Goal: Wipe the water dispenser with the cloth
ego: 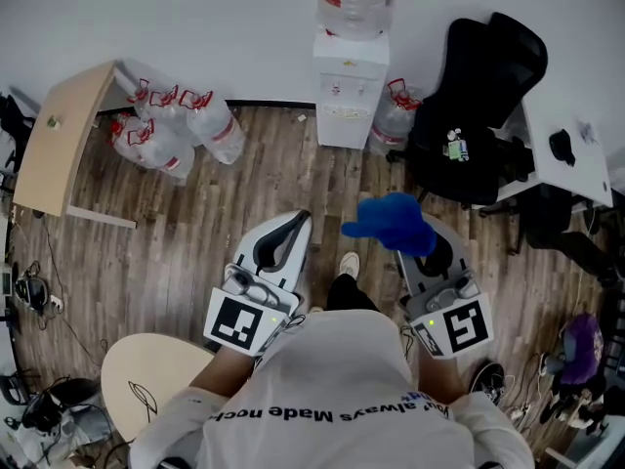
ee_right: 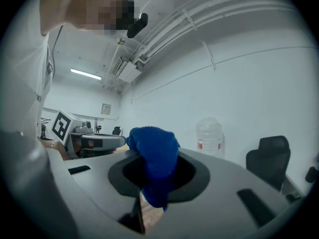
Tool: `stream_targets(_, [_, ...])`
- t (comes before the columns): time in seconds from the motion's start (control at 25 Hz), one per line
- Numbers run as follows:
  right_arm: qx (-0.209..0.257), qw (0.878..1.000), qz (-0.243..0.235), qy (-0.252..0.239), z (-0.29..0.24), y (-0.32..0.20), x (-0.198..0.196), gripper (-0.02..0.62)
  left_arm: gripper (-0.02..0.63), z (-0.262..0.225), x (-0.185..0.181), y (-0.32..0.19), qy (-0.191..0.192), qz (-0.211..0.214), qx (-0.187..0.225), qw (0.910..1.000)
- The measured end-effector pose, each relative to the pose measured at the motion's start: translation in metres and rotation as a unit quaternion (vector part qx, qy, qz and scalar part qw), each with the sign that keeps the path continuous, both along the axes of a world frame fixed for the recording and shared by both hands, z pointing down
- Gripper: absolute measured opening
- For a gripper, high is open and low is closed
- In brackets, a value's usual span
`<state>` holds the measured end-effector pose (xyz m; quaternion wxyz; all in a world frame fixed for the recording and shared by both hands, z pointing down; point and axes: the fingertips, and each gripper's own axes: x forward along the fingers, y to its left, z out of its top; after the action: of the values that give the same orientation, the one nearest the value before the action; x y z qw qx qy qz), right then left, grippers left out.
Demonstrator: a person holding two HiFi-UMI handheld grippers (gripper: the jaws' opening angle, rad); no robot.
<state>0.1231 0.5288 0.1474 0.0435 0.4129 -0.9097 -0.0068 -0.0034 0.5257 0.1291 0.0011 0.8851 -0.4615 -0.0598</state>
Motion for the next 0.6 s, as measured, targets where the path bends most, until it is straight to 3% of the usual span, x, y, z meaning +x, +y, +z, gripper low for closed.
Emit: stream_targets(0.6, [0.005, 1.000, -0.004, -0.001, -0.004, -0.129, 0.064, 0.083, 0.019, -0.005, 0.064, -0.132, -0.007, -0.005, -0.003, 1.0000])
